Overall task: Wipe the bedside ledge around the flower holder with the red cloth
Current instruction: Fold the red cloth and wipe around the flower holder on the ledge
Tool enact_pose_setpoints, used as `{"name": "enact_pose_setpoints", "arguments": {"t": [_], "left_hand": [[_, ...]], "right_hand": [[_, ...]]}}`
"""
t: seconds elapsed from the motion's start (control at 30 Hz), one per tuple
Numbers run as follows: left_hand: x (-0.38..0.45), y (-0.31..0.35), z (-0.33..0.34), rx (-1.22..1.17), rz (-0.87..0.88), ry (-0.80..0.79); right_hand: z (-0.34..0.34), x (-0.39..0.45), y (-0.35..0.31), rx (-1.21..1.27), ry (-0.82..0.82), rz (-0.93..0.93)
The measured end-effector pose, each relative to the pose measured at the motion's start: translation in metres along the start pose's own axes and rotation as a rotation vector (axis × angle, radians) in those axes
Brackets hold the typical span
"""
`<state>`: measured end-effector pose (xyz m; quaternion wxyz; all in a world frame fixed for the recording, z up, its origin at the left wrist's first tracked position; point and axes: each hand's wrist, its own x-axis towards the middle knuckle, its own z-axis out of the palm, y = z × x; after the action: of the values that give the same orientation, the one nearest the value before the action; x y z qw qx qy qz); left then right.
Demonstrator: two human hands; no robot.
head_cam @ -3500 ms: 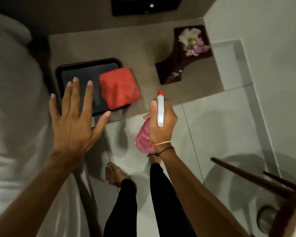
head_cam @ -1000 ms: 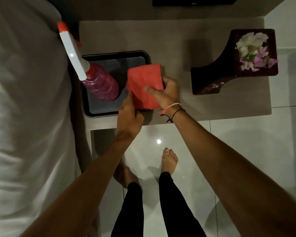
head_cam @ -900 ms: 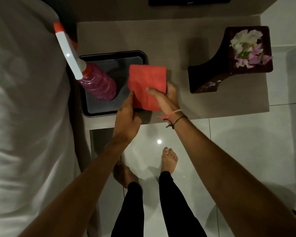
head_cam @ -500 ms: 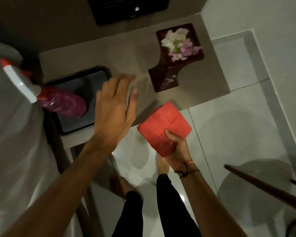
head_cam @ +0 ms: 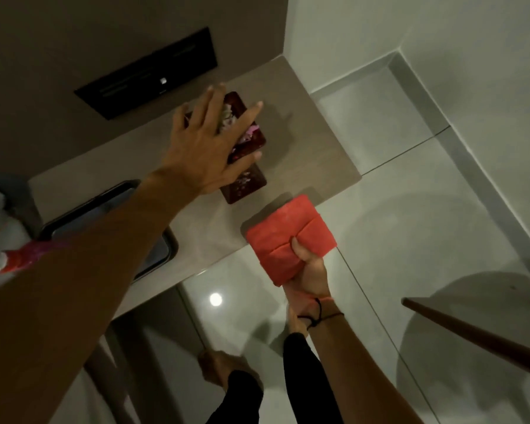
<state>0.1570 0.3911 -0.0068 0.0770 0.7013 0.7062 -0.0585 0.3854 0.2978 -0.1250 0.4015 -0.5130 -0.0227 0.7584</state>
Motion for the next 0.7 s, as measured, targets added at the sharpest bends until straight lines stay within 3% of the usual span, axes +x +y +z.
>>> {"name": "enact_pose_setpoints", "arguments": {"t": [0.17,0.33,0.4,0.6,0.7], "left_hand": [[0.023,-0.023,-0.005,-0.052,-0.038,-0.056],[0.039,-0.042,-0.009,-0.097,-0.034,-0.091],[0.04,-0.044,-0.009,-0.109,-0.028,-0.084],[0.038,-0.043,-0.003,-0.075,-0.002,-0.017],[0.042,-0.043,-0.003,-0.071,-0.007,-0.032]], "right_hand": [[0.022,0.015,-0.019,-0.198,0.009,-0.122],[0.077,0.033,-0.03,-0.33,-0.028,-0.601],[0.102,0.045,-0.022,-0.492,-0.005,-0.73],[0.141,0.071,0.04,-1.074,0.161,-0.627],[0.144,0.058,0.07,-1.162,0.206,-0.737]]}}
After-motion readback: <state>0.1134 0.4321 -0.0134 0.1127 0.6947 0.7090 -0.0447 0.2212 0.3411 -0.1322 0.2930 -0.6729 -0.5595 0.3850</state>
